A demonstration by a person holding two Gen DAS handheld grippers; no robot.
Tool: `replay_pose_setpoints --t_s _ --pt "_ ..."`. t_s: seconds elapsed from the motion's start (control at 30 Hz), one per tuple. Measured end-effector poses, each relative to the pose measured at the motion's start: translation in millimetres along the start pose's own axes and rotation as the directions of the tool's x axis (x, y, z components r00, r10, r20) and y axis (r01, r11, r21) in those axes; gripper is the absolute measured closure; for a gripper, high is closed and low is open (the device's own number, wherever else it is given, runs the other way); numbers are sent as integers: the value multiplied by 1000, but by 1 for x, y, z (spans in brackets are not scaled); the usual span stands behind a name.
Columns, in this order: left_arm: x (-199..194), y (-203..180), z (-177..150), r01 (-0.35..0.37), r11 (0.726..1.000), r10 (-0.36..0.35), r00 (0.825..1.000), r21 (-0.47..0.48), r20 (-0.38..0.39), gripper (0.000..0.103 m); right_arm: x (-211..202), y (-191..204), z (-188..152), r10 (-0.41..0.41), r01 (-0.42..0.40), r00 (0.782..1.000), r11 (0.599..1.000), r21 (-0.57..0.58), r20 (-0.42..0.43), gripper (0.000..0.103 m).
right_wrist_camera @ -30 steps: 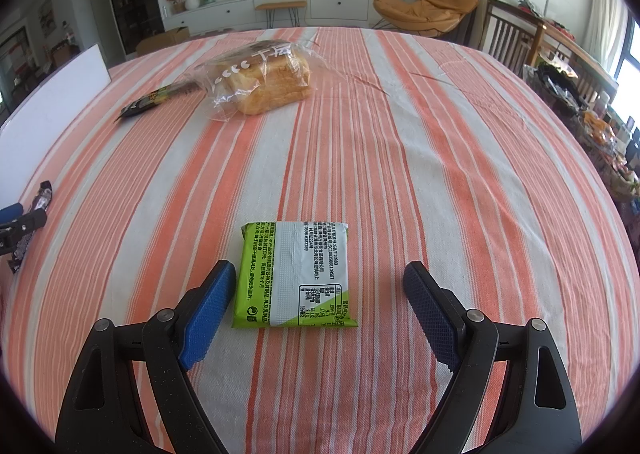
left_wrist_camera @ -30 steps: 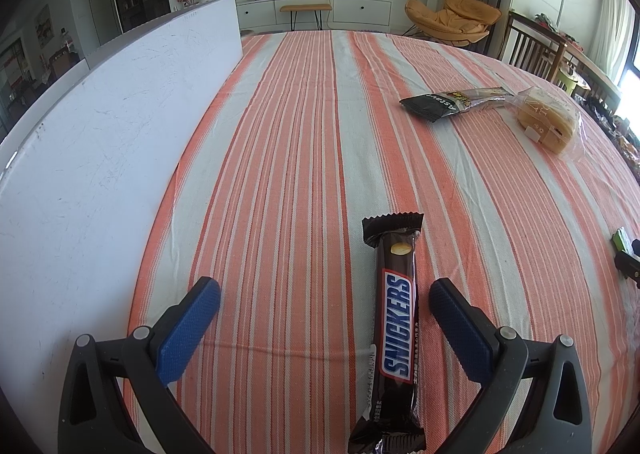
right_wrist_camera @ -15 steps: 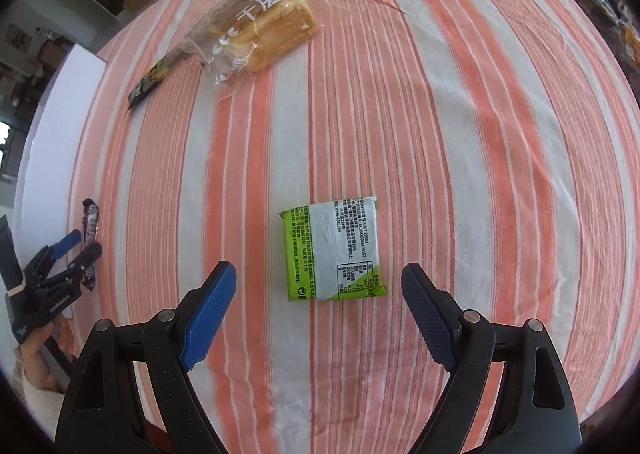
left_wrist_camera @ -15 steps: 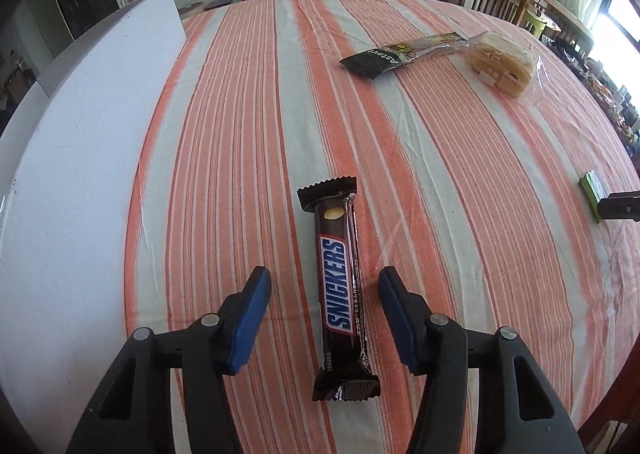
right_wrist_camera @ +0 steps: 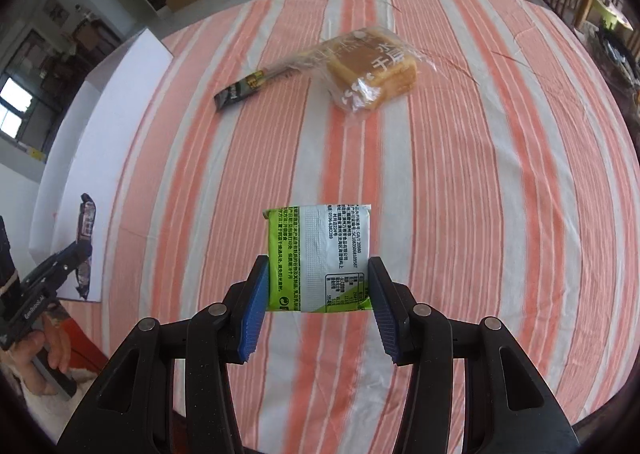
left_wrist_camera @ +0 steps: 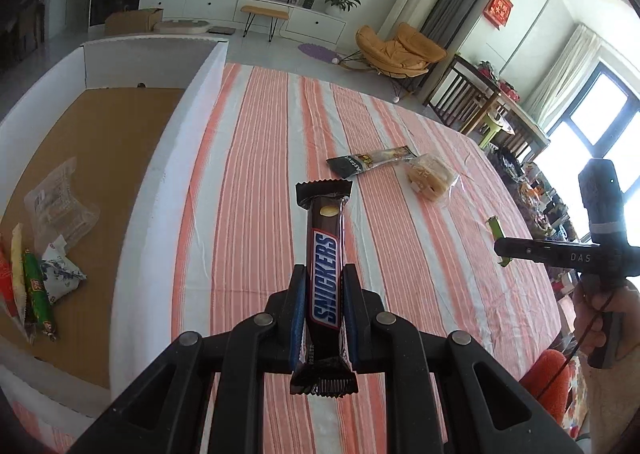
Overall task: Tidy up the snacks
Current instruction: 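Close both tools on the Snickers and green packet, carry them into the box, then open both tools and move them back over the table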
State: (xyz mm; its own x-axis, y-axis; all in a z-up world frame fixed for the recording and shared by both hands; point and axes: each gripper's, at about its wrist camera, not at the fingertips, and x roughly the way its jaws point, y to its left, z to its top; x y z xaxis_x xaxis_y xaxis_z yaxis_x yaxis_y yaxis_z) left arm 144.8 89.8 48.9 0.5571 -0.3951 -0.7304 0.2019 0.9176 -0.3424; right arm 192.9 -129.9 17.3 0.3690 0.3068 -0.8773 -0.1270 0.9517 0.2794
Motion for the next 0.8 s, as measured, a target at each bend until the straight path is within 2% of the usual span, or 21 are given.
replay_pose_setpoints --t_s 0.07,0.13,0.2,0.27,0.3,0.37,0.4,0.43,0.5,0.57,0.63,0.7,0.73,0.8 --pt "-34 21 17 -41 999 42 997 -21 58 86 -16 65 14 98 -93 994 991 -96 40 53" --pt "-60 50 33 -110 992 115 988 -54 101 86 -23 131 26 180 -164 981 968 -191 67 52" --pt "-79 82 41 -203 975 213 970 -92 116 86 -22 190 34 251 -225 966 935 -275 64 52" --pt "-88 114 42 -304 947 315 943 -107 108 86 -13 238 39 298 -265 953 906 -331 51 52" --pt "-88 129 40 -360 926 371 923 -114 100 82 -5 259 39 319 -285 947 892 -351 45 52" --pt "-87 159 33 -436 889 448 892 -139 68 60 13 288 37 343 -312 939 869 -385 14 46" --pt "-86 171 28 -464 871 477 877 -159 54 40 22 298 36 333 -309 943 867 -392 -6 39" --pt "-87 179 21 -489 854 504 862 -176 50 33 30 302 34 317 -298 948 868 -396 -19 39" --pt "-90 186 8 -509 837 531 844 -201 71 32 31 297 28 314 -289 950 863 -414 -8 39" --pt "-95 187 -3 -495 840 524 846 -220 97 29 24 278 25 287 -238 957 865 -442 46 38" --pt "-94 173 -6 -463 859 495 859 -217 129 28 15 248 25 218 -138 968 877 -460 125 35" --pt "-91 147 -2 -413 892 442 882 -183 166 28 9 212 23 135 -28 969 891 -453 205 32" --pt "-89 130 -1 -385 909 410 893 -159 184 24 10 194 26 83 34 967 894 -447 241 31" --pt "-82 94 -2 -319 943 333 918 -99 214 18 15 147 20 -26 157 954 892 -423 299 28"
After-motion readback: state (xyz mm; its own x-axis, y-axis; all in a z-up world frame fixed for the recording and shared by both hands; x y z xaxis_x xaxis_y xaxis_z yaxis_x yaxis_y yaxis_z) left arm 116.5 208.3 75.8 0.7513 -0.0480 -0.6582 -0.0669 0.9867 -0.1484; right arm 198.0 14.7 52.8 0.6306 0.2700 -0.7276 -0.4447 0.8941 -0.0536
